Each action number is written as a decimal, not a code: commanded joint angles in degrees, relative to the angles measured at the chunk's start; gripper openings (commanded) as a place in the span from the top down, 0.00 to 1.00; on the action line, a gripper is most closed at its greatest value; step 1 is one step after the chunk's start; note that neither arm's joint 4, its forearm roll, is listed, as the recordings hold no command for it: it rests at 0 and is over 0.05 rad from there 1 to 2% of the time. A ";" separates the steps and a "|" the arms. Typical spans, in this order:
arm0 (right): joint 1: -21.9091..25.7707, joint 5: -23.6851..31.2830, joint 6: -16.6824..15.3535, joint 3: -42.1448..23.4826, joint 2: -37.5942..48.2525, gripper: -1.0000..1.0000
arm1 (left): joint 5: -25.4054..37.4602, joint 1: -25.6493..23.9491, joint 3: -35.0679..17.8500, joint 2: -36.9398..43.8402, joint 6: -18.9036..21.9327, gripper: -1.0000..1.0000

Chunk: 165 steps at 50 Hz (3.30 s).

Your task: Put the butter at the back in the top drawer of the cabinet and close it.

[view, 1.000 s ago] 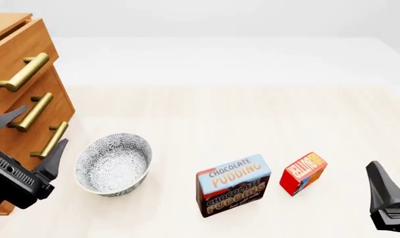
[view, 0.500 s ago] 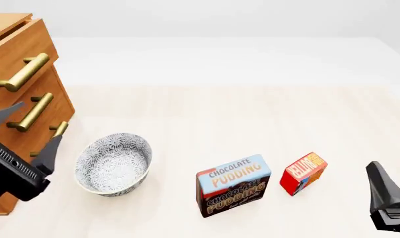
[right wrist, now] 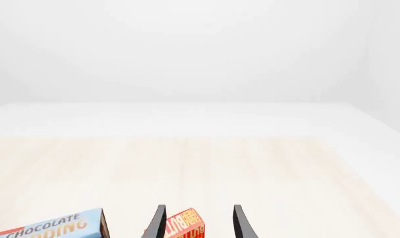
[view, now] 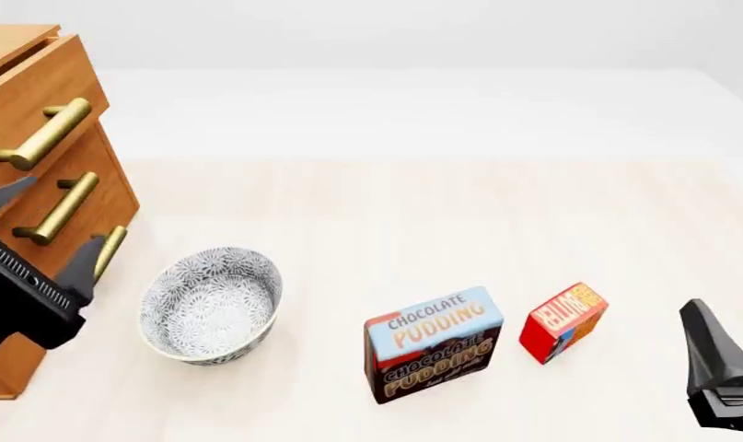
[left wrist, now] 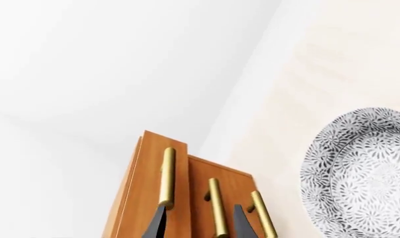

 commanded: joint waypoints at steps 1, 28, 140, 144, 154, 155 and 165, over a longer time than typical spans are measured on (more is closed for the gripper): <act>0.00 0.00 0.00 0.00 0.00 0.00 | -1.37 1.29 -1.41 2.70 0.95 0.00; 0.00 0.00 0.00 0.00 0.00 0.00 | -3.77 4.98 -2.48 6.46 1.53 0.00; 0.00 0.00 0.00 0.00 0.00 0.00 | -11.53 11.58 -8.18 21.19 4.39 0.00; 0.00 0.00 0.00 0.00 0.00 0.00 | -11.67 11.74 -8.31 21.47 4.37 0.00; 0.00 0.00 0.00 0.00 0.00 0.00 | -12.22 12.05 -8.67 22.53 4.26 0.00; 0.00 0.00 0.00 0.00 0.00 0.00 | -12.19 12.08 -8.65 22.47 4.27 0.00; 0.00 0.00 0.00 0.00 0.00 0.00 | -12.36 12.21 -8.81 22.90 4.15 0.00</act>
